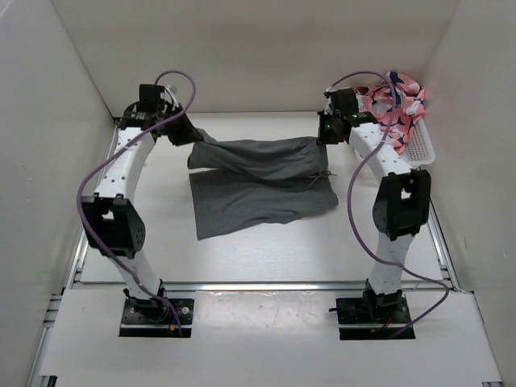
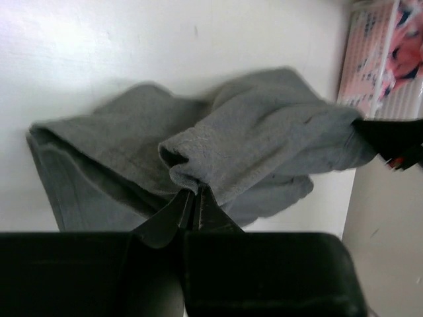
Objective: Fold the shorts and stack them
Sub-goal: Fold the shorts
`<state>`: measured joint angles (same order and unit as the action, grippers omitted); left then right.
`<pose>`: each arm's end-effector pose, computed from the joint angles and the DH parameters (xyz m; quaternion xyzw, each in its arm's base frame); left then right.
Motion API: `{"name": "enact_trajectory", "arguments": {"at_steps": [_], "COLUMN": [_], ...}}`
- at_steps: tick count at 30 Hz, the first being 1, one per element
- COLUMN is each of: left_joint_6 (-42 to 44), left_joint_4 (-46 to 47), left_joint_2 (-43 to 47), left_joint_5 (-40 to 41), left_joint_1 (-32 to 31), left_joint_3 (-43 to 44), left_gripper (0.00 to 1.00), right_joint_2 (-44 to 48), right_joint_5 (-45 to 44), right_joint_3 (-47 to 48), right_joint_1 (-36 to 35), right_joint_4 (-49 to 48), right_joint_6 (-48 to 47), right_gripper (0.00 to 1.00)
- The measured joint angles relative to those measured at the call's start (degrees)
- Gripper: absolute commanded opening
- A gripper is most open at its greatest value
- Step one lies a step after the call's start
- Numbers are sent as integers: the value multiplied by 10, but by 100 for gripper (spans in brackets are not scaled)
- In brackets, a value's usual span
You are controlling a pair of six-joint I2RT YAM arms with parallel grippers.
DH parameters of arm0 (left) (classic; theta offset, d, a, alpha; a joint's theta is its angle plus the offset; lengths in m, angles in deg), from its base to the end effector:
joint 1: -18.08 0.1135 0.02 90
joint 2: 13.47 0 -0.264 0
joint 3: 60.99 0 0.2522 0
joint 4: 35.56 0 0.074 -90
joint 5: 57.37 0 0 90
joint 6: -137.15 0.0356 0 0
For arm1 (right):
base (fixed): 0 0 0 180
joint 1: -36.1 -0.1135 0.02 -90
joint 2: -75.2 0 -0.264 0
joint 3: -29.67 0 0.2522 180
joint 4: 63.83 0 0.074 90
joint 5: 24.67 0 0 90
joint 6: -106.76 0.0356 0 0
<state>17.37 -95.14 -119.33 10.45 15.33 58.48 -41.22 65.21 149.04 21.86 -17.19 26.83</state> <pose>0.4105 -0.0332 0.3499 -0.1425 0.9014 -0.2742 0.3032 0.4542 0.1152 0.2872 -0.0330 0.9189 0.0819 0.3846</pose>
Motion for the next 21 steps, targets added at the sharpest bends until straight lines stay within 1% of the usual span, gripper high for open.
{"name": "enact_trajectory", "arguments": {"at_steps": [4, 9, 10, 11, 12, 13, 14, 15, 16, 17, 18, 20, 21], "left_joint_6": [1, -24, -32, -39, -47, -52, -56, -58, -65, -64, -65, -69, -71], "left_joint_4": [0, -3, -3, -5, -7, -8, -7, -9, -17, -16, -12, -15, -17], "left_joint_2": [89, 146, 158, 171, 189, 207, 230, 253, 282, 298, 309, 313, 306], "left_joint_5": [35, 92, 100, 106, 113, 117, 121, 125, 129, 128, 124, 123, 123], "left_joint_1": [-41, -78, -83, -88, -92, -94, -95, -94, -94, -90, -85, -74, -69], "left_joint_3": [-132, -271, -300, -325, -354, -376, -402, -425, -447, -459, -471, -488, -490], "left_gripper": [10, 10, 10, 10, 10, 10, 27, 64, 65, 73, 78, 80, 78], "right_joint_2": [88, 201, 228, 261, 300, 339, 380, 426, 487, 524, 555, 615, 634], "right_joint_5": [-18, -63, -80, -97, -113, -126, -141, -156, -171, -185, -197, -217, -225], "right_joint_3": [-92, -232, -271, -319, -375, -422, -468, -511, -557, -579, -596, -623, -629], "right_joint_1": [-1, -17, -24, -33, -42, -53, -67, -81, -97, -104, -106, -107, -107], "right_joint_4": [-20, -46, -58, -69, -79, -76, -73, -68, -54, -50, -45, -25, -16], "right_joint_6": [2, 25, 37, 51, 65, 81, 93, 107, 121, 140, 157, 190, 206], "right_gripper": [0, 0, 3, 10, 23, 32, 42, 45, 45, 45, 45, 44, 40]}}
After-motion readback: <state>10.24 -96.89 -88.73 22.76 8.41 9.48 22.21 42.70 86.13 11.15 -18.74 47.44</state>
